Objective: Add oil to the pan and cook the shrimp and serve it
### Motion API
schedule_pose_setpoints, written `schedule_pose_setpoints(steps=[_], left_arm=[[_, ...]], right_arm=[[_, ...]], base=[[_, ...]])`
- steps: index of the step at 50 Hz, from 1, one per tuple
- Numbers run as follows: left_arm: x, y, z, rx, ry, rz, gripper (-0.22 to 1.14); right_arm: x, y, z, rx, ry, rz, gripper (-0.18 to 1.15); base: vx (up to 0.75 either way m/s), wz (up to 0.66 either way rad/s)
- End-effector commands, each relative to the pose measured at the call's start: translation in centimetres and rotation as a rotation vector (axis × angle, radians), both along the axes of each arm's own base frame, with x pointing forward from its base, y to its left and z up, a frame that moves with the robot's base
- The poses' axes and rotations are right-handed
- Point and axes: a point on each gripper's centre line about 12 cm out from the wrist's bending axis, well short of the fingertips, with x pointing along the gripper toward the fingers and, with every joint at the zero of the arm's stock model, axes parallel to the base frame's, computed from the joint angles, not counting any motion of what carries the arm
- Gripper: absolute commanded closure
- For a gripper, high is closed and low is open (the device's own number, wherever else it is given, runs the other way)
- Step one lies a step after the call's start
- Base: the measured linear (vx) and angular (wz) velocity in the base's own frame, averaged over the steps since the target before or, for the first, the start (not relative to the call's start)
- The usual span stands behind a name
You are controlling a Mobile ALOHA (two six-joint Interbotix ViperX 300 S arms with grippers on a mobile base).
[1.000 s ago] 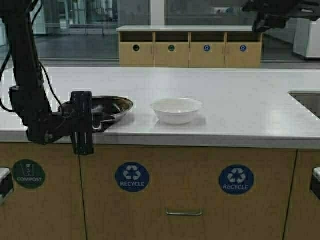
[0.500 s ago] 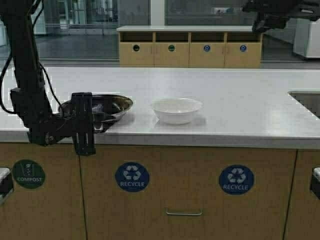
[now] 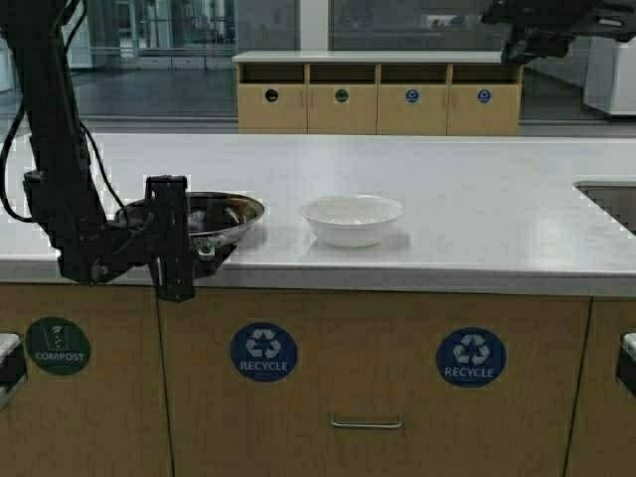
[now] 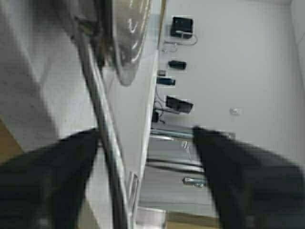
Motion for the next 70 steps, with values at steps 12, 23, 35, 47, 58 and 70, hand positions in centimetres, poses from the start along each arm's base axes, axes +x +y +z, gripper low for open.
schedule_pose_setpoints(steps=[12, 23, 35, 47, 58, 70], left_arm=[[-0.6, 0.2, 2.0, 0.046, -0.042, 0.000, -0.12], [-3.9, 1.0, 1.4, 0.176, -0.023, -0.008, -0.12], [-8.0, 2.7, 2.3, 0.371, -0.039, 0.020, -0.12], [-11.7, 4.2, 6.3, 0.536, -0.156, 0.054, -0.12], [-14.4, 4.3, 10.1, 0.576, -0.257, 0.022, -0.11], [-14.2, 3.1, 14.3, 0.608, -0.380, -0.068, 0.11]], right_arm=[[0.3, 0.1, 0.9, 0.010, -0.030, -0.002, 0.92], [0.3, 0.1, 0.8, 0.009, -0.027, -0.002, 0.92], [0.3, 0.1, 1.0, 0.010, -0.032, -0.002, 0.92], [0.3, 0.1, 1.1, 0.012, -0.034, -0.001, 0.92], [0.2, 0.1, 1.1, 0.011, -0.035, 0.000, 0.92], [0.2, 0.1, 1.2, 0.013, -0.036, 0.000, 0.92]], base=[[0.00, 0.00], [0.00, 0.00], [0.00, 0.00], [0.00, 0.00], [0.00, 0.00], [0.00, 0.00]])
